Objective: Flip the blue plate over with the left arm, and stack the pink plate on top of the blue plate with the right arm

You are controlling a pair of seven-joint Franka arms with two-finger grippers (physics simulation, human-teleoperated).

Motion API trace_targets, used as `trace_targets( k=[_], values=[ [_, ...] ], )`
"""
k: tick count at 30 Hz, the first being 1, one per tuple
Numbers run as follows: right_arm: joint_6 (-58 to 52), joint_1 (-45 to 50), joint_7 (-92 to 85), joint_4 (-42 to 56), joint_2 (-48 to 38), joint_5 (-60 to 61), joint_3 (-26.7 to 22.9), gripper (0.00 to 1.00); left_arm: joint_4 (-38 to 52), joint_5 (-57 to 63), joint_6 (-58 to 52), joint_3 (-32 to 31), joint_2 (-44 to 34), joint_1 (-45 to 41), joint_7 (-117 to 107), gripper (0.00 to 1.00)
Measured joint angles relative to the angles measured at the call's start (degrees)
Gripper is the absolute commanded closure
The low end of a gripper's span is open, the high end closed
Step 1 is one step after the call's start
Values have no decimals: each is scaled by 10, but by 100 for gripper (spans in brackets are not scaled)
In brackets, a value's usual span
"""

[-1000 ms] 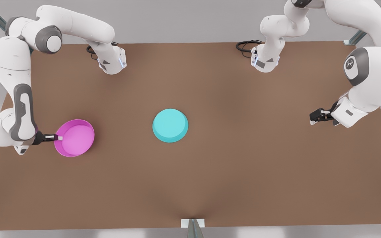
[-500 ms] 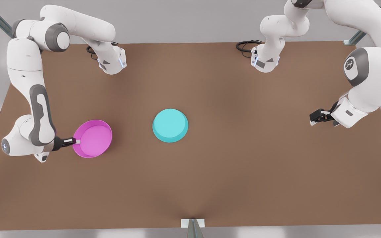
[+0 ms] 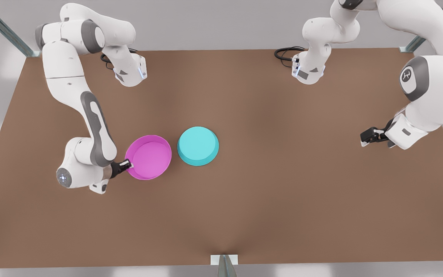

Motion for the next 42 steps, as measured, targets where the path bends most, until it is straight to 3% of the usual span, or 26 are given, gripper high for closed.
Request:
trace_targets(
  k=[8, 17, 22, 24, 28, 30, 32, 34, 36, 37, 42],
  values=[
    [0, 113, 80, 0, -3, 36, 10, 79, 0, 0, 1, -2, -3, 1, -2, 0],
    [-8, 154, 114, 0, 4, 53, 27, 79, 0, 10, 0, -2, 3, 1, -7, 0],
    [-6, 155, 130, 1, 11, 57, 27, 66, 0, 11, 1, -2, 17, 1, -7, 0],
    [-5, 163, 135, 1, 12, 57, 27, 37, 0, 12, 1, -1, 17, 1, -7, 0],
    [0, 164, 152, 1, 15, 54, 27, 18, 0, 16, 1, -1, 18, 1, -7, 0],
    [7, 166, 153, 1, 15, 54, 27, 0, 0, 19, 1, -1, 18, 1, -7, 0],
    [4, 164, 150, 5, 4, 50, 27, 0, 0, 20, 1, -1, 19, 1, -7, 0],
    [-87, 87, 154, 27, -103, -41, 21, 0, 0, 22, 1, -1, 19, 1, -7, 0],
    [-195, 29, 265, 91, -185, -128, -10, 0, 0, 22, 1, -1, 19, 1, -7, 0],
    [-198, 4, 283, 96, -230, -166, -11, 0, 0, 23, 1, -1, 19, 1, -7, 0],
    [-210, 0, 319, 124, -234, -214, -10, 0, 0, 24, 1, -2, 19, 1, -7, 0]
  ],
)
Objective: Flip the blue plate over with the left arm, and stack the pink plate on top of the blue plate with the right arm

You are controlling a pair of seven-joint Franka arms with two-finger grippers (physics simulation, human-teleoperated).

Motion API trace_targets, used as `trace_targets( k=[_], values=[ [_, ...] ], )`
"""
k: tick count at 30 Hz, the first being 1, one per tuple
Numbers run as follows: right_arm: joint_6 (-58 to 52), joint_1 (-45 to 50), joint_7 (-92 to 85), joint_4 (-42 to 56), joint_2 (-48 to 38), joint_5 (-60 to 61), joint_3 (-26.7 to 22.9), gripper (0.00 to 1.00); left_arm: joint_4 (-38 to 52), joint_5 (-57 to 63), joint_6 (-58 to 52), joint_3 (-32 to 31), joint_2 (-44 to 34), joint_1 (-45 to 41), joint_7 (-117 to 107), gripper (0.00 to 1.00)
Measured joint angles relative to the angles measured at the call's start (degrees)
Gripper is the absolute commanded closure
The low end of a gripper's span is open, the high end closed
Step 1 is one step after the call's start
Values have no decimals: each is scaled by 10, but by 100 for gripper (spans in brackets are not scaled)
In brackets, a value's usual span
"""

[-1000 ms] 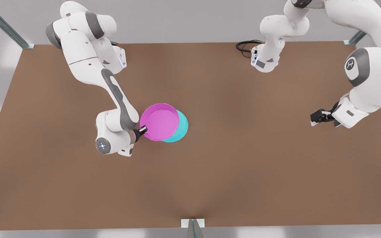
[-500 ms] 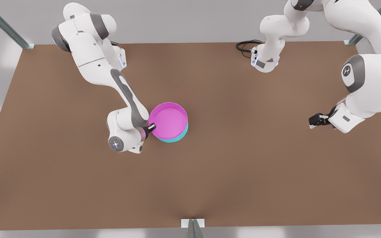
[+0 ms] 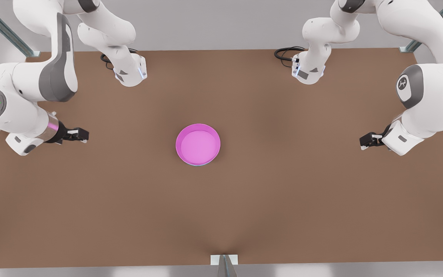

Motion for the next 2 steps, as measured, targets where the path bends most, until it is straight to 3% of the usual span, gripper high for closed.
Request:
trace_targets(
  k=[2],
  values=[
    [0, 1, 0, 7, 1, 0, 2, 0, 0, 0, 0, 0, 0, 0, 0, 0]
  ],
)
